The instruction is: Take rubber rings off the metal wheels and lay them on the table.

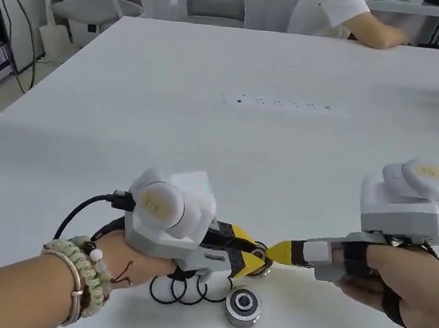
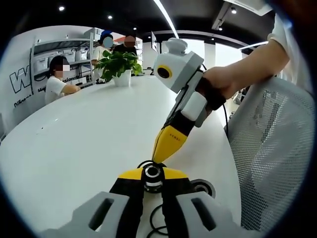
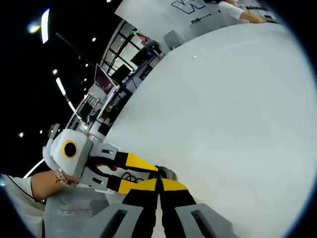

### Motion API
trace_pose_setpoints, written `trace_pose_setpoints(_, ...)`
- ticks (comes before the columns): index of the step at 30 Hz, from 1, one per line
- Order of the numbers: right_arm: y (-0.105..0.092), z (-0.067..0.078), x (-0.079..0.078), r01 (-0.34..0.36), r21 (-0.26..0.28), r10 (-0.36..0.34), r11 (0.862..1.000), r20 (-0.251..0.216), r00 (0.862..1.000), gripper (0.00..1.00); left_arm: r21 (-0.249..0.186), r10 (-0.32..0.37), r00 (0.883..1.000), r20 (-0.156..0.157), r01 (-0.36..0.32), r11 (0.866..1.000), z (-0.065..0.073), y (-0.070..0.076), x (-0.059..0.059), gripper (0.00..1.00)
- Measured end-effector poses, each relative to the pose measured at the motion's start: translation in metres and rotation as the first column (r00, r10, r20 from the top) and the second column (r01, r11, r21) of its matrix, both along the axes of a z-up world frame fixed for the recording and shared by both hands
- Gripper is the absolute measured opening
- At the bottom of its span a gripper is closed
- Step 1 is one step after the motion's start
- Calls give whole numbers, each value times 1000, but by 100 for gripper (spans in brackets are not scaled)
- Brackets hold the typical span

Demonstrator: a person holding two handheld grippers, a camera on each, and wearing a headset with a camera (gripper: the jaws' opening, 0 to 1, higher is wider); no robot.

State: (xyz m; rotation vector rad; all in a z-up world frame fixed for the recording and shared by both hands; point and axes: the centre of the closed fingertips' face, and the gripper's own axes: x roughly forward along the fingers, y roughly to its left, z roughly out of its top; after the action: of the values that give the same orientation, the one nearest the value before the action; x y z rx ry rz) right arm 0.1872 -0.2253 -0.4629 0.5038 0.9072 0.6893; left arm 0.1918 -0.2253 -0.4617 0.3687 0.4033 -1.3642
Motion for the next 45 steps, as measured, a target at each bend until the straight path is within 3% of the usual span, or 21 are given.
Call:
trace_pose_setpoints(2, -1, -4, -1, -16, -36, 16, 999, 8, 1000, 0, -2, 2, 1000, -3, -2, 1000, 0, 0, 0, 8)
trace_pose_setpoints(10, -3, -1, -2, -3, -12, 4, 1000, 6, 1000, 0, 2, 8, 1000, -8, -8, 1000, 1, 0, 0, 8)
trace_pose_setpoints(13, -4, -1, -2, -3, -17, 3, 1000, 10, 1000, 0, -4, 3, 1000, -26, -3, 1000, 1, 0, -2, 11)
trace_pose_setpoints(20, -3, 0, -2, -5, -19, 5, 1000, 12, 1000, 0, 17, -9, 1000, -18, 9, 1000, 1, -1, -3, 11)
trace_pose_setpoints(23, -3, 0, -2, -6, -22, 6, 1000, 13, 1000, 0, 28, -6, 999, -38, 7, 1000, 1, -1, -3, 13)
trace_pose_setpoints(24, -3, 0, -2, -3, -22, 3, 1000, 13, 1000, 0, 28, 5, 998, -69, -3, 1000, 2, -1, -4, 13)
trace_pose_setpoints(28, -5, 0, -1, 3, -25, -3, 1000, 14, 1000, 0, 24, -11, 999, -38, 12, 1000, 7, -1, -5, 18)
trace_pose_setpoints(33, -7, -1, 0, 9, -28, -8, 1000, 12, 1000, 0, 7, -17, 999, -47, 18, 1000, 18, -1, -6, 25)
trace_pose_setpoints(38, -9, 1, 2, 16, -28, -16, 999, 17, 1000, 0, 6, -64, 998, -15, 64, 998, 29, -1, -12, 32)
trace_pose_setpoints(45, -16, 8, 7, 49, -19, -49, 999, 32, 998, 0, -2, -115, 993, -6, 115, 993, 49, -4, -18, 39)
